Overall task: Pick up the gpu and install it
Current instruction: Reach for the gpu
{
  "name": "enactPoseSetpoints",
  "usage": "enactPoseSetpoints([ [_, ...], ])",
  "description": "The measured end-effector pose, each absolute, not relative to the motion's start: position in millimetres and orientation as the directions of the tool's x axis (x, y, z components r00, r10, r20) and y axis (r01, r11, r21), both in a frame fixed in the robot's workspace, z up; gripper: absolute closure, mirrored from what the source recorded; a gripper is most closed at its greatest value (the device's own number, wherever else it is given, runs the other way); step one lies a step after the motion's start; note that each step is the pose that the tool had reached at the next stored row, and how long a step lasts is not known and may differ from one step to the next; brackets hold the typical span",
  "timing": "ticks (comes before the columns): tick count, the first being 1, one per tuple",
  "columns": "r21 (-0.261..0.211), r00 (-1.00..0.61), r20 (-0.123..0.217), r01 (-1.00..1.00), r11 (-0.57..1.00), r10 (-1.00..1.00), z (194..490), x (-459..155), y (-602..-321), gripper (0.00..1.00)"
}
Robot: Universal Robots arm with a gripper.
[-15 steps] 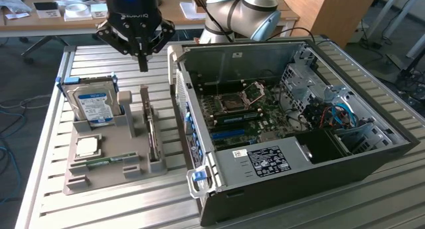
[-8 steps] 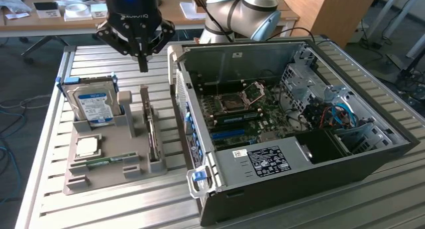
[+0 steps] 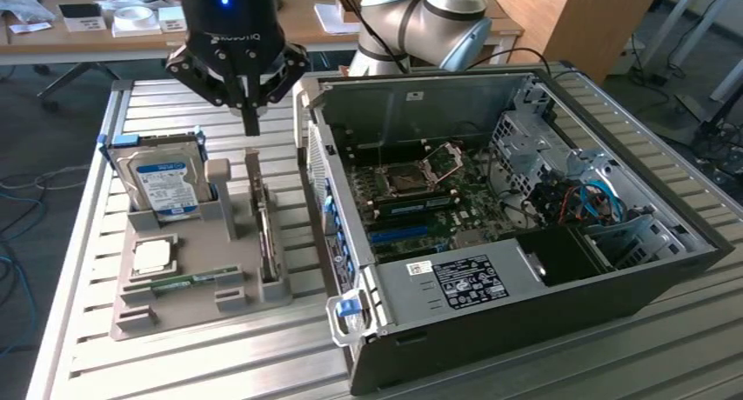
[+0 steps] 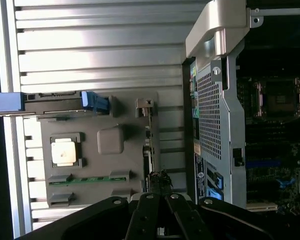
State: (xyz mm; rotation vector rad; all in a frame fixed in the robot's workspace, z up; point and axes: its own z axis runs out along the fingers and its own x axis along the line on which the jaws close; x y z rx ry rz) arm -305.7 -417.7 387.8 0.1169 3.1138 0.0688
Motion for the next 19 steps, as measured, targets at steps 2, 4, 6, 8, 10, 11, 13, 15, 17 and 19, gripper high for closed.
enactPoseSetpoints([
  [2, 0.045, -0.997, -0.023, 0.074, 0.996, 0.076, 388, -306, -422, 0.89],
  [4, 0.045, -0.997, -0.023, 0.075, 0.996, 0.076, 387, -306, -427, 0.89],
  [6, 0.045, -0.997, -0.023, 0.075, 0.996, 0.076, 387, -306, -432, 0.89],
  [8, 0.045, -0.997, -0.022, 0.075, 0.996, 0.076, 387, -306, -436, 0.89],
  [10, 0.045, -0.997, -0.022, 0.075, 0.996, 0.076, 387, -306, -439, 0.89],
  [11, 0.045, -0.997, -0.022, 0.075, 0.996, 0.076, 387, -306, -440, 0.89],
  [13, 0.045, -0.997, -0.022, 0.075, 0.996, 0.076, 387, -307, -441, 0.89],
  [15, 0.045, -0.997, -0.022, 0.075, 0.996, 0.076, 387, -308, -442, 0.89],
  [17, 0.045, -0.997, -0.022, 0.075, 0.996, 0.076, 387, -309, -443, 0.89],
  [19, 0.045, -0.997, -0.022, 0.075, 0.996, 0.076, 386, -310, -444, 0.89],
])
